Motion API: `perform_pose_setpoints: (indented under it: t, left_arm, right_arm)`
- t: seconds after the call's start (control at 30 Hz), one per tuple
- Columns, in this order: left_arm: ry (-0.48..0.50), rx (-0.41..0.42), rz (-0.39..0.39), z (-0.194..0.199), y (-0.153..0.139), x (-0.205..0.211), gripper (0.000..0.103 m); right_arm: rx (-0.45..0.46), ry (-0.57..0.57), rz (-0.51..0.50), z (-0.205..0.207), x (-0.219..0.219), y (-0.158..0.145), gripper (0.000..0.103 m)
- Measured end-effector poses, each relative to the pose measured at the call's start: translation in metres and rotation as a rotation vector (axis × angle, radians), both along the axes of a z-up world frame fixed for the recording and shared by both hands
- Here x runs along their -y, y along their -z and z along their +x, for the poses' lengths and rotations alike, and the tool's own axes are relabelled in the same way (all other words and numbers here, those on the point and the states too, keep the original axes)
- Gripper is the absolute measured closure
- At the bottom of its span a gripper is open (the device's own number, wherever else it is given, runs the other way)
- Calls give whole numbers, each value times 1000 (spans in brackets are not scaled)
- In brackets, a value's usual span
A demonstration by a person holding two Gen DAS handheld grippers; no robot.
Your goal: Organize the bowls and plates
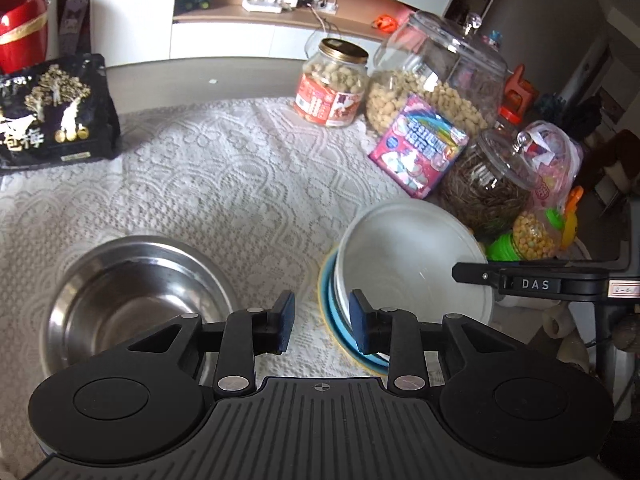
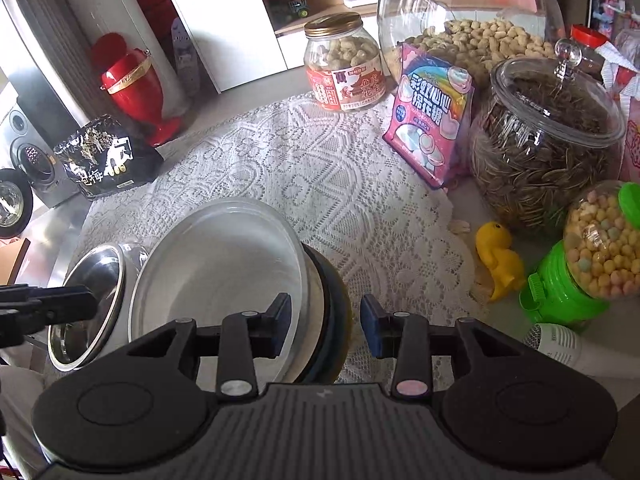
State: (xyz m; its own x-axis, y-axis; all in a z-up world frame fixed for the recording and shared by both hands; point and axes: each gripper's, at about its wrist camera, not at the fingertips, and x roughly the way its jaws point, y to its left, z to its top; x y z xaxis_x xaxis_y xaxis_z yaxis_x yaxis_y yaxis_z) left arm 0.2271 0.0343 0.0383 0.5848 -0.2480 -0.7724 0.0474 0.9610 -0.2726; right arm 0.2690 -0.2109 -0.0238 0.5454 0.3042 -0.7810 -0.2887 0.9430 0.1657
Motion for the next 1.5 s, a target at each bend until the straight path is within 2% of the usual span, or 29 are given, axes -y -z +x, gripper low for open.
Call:
perform_pose_setpoints:
  t: [0.13, 0.33, 0.43, 0.57, 0.73, 0.83, 0.97, 1.13, 1.23, 1.33, 1.5]
  left_arm:
    - [-7, -15, 42, -4, -10, -15, 70]
    - [14, -93, -67, 14, 25, 9, 70]
    - [25, -132, -48, 31, 45, 29, 70]
    - [-9, -132, 36, 45, 57, 42, 70]
    - [-19, -76, 29, 44, 47, 40, 69]
    - [25, -59, 48, 49, 39, 46, 66]
    - [55, -96, 103, 60, 41, 52, 65]
    - [62, -138, 96, 62, 43, 50, 67]
    - [81, -141, 96, 62, 38, 53, 68]
    - [85, -160, 100, 65, 39, 57, 68]
    - [93, -176, 128, 68, 39, 62, 68]
  right_arm:
    - [-8, -18, 27, 3, -2, 6, 61]
    - [-46, -21, 72, 4, 2, 17, 61]
    - [-48, -10, 75, 5, 5, 19, 61]
    - [-39, 4, 82, 11, 10, 21, 61]
    - [2, 32, 88, 22, 15, 29, 61]
    - [-35, 40, 101, 32, 16, 41, 61]
    - [-96, 15, 162, 31, 17, 52, 62]
    - [-181, -28, 244, 26, 20, 62, 61]
    - [-205, -17, 252, 31, 18, 71, 61]
    - [-245, -7, 309, 36, 15, 81, 59]
    - [-196, -6, 332, 32, 15, 83, 56]
